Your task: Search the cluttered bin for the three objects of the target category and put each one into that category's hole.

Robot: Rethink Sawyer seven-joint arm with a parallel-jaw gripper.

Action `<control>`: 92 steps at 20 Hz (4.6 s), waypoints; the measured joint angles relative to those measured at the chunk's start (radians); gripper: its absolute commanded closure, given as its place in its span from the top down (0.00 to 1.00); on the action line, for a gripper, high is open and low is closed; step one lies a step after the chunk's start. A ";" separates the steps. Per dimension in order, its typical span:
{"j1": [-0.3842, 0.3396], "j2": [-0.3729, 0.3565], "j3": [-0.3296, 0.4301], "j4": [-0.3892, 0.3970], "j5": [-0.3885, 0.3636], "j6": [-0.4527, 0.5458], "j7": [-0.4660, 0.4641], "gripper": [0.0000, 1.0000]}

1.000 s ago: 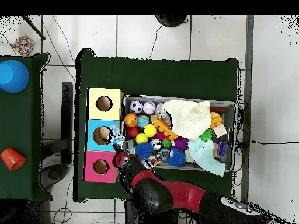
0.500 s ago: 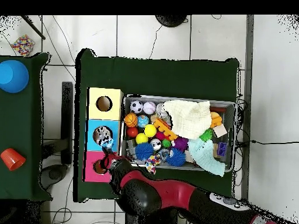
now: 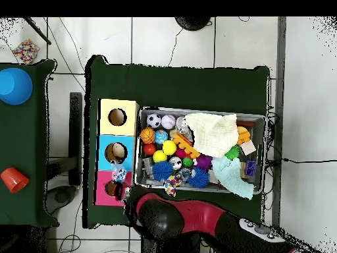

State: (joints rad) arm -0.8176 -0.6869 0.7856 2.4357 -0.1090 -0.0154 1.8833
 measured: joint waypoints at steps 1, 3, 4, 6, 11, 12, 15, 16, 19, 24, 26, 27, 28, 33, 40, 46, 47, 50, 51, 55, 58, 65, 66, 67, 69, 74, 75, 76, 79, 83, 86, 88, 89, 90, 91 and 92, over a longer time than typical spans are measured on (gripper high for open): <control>0.008 -0.016 -0.014 -0.007 0.005 0.052 0.000 0.00; 0.031 -0.052 -0.046 -0.025 0.010 0.153 0.000 0.00; 0.035 -0.058 -0.051 -0.029 0.010 0.166 0.000 0.00; 0.058 -0.087 -0.073 -0.046 0.010 0.213 0.000 0.00; 0.078 -0.127 -0.085 -0.064 0.010 0.224 0.000 0.00; 0.079 -0.132 -0.086 -0.066 0.010 0.224 0.000 0.00; 0.079 -0.144 -0.090 -0.069 0.010 0.224 0.000 0.00; 0.080 -0.148 -0.096 -0.069 0.009 0.219 0.000 0.00; 0.082 -0.153 -0.103 -0.069 0.010 0.203 0.000 0.00; 0.098 -0.166 -0.119 -0.069 0.021 0.118 0.000 0.00; 0.099 -0.166 -0.119 -0.069 0.021 0.097 0.000 0.00; 0.099 -0.166 -0.119 -0.069 0.021 0.088 0.000 0.00; 0.099 -0.165 -0.119 -0.069 0.021 0.078 0.000 0.00; 0.105 -0.165 -0.124 -0.069 0.026 0.040 0.000 0.00; 0.110 -0.152 -0.123 -0.069 0.031 -0.032 0.000 0.00; 0.094 -0.110 -0.109 -0.069 0.031 -0.073 0.000 0.00; 0.085 -0.093 -0.100 -0.069 0.031 -0.082 0.000 0.00; 0.074 -0.063 -0.087 -0.069 0.031 -0.094 0.000 0.00; 0.072 -0.057 -0.085 -0.069 0.031 -0.097 0.000 0.00; 0.063 -0.022 -0.067 -0.069 0.031 -0.125 0.000 0.00; 0.061 0.001 -0.058 -0.069 0.031 -0.150 0.000 0.00; 0.060 0.046 -0.036 -0.069 0.032 -0.202 0.000 0.00; 0.060 0.057 -0.030 -0.069 0.032 -0.215 0.000 0.00; 0.060 0.060 -0.029 -0.070 0.032 -0.217 0.000 0.00; 0.060 0.068 -0.026 -0.070 0.032 -0.222 0.000 0.00; 0.060 0.089 -0.017 -0.070 0.032 -0.224 0.000 0.00; 0.060 0.091 -0.016 -0.070 0.032 -0.224 0.000 0.00; 0.060 0.094 -0.014 -0.070 0.032 -0.224 0.000 0.00; 0.060 0.094 -0.014 -0.070 0.032 -0.224 0.000 0.00; 0.060 0.095 -0.014 -0.070 0.032 -0.224 0.000 0.00; 0.060 0.094 -0.014 -0.070 0.032 -0.224 0.000 0.00; 0.060 0.094 -0.014 -0.070 0.032 -0.224 0.000 0.00; 0.060 0.094 -0.014 -0.070 0.032 -0.224 0.000 0.00; 0.060 0.094 -0.014 -0.070 0.032 -0.224 0.000 0.00; 0.060 0.094 -0.014 -0.070 0.032 -0.224 0.000 0.00; 0.060 0.094 -0.014 -0.070 0.032 -0.224 0.000 1.00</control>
State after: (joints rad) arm -0.7576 -0.5925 0.7715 2.3660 -0.0772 -0.2392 1.8833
